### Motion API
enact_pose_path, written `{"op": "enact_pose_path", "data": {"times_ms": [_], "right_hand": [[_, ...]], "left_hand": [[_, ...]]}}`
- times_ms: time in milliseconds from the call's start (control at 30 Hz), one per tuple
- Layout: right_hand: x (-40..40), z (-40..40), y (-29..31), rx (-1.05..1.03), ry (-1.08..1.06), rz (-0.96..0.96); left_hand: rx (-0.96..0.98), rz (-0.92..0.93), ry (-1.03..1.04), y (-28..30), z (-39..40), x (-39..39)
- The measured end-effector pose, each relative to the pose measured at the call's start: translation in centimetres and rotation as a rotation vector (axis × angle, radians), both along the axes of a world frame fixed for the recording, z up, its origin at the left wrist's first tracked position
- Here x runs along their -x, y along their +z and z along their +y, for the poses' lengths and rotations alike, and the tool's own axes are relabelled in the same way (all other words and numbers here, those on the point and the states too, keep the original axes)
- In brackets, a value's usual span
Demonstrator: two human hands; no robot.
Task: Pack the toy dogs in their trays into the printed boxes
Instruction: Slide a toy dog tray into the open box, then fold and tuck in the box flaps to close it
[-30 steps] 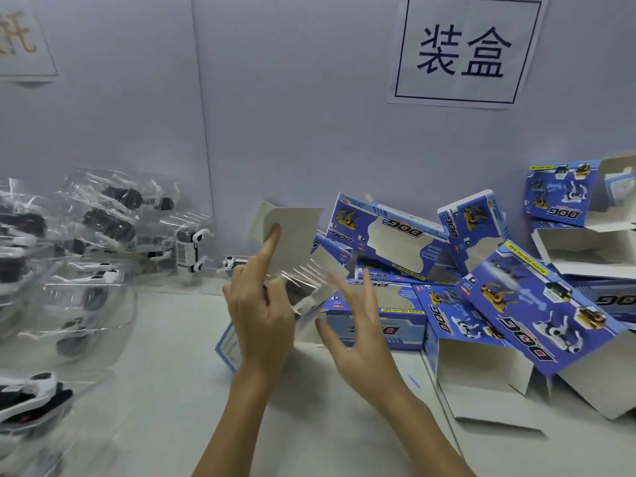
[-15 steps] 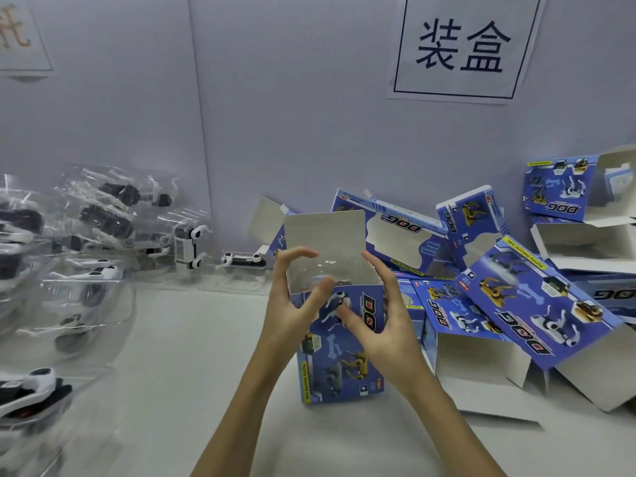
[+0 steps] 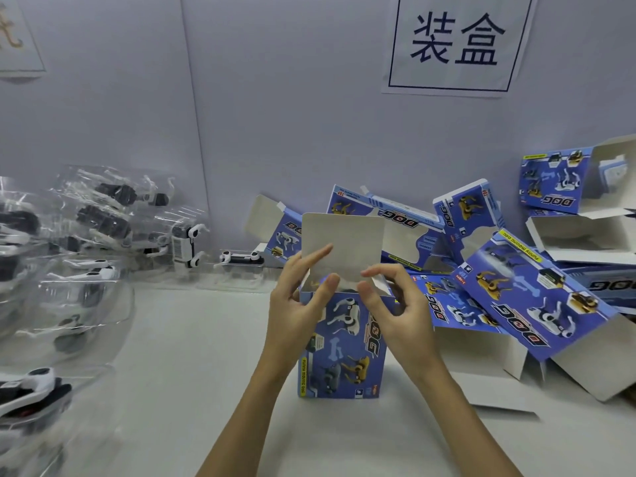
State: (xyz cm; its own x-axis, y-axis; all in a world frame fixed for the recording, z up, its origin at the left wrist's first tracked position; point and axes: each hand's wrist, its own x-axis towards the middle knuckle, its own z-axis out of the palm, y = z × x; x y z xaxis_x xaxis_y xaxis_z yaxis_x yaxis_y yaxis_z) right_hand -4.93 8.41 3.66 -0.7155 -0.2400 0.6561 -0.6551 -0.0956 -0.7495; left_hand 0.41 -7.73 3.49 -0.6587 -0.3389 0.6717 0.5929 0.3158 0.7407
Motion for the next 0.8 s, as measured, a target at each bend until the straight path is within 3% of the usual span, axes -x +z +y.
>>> {"op": "enact_pose_path", "data": {"times_ms": [133,367,533,667,800], "right_hand": [[-0.2,-0.1,-0.2,0.051,-0.030,-0.018],[-0.3,0.0,0.1,0.039,-0.021,-0.074],[-0.2,0.0,0.1,0.124,0.004,-0.131],[-0.2,-0.9,0.0,0.303,0.129,-0.291],[-0.1,-1.1,0.3,0.270,0.134,-0.309]], "left_hand": [[-0.168,0.032,0.028,-0.6,0.6,0.2],[-0.067,0.016,0.050,-0.1,0.1,0.7],[-0.211,-0.009,-0.140,-0.3,0.0,0.6],[-0.288,-0.005,-0.222,0.0,-0.3,0.5],[-0.326,-0.013,-0.219,0.2,-0.2,0.5]]}}
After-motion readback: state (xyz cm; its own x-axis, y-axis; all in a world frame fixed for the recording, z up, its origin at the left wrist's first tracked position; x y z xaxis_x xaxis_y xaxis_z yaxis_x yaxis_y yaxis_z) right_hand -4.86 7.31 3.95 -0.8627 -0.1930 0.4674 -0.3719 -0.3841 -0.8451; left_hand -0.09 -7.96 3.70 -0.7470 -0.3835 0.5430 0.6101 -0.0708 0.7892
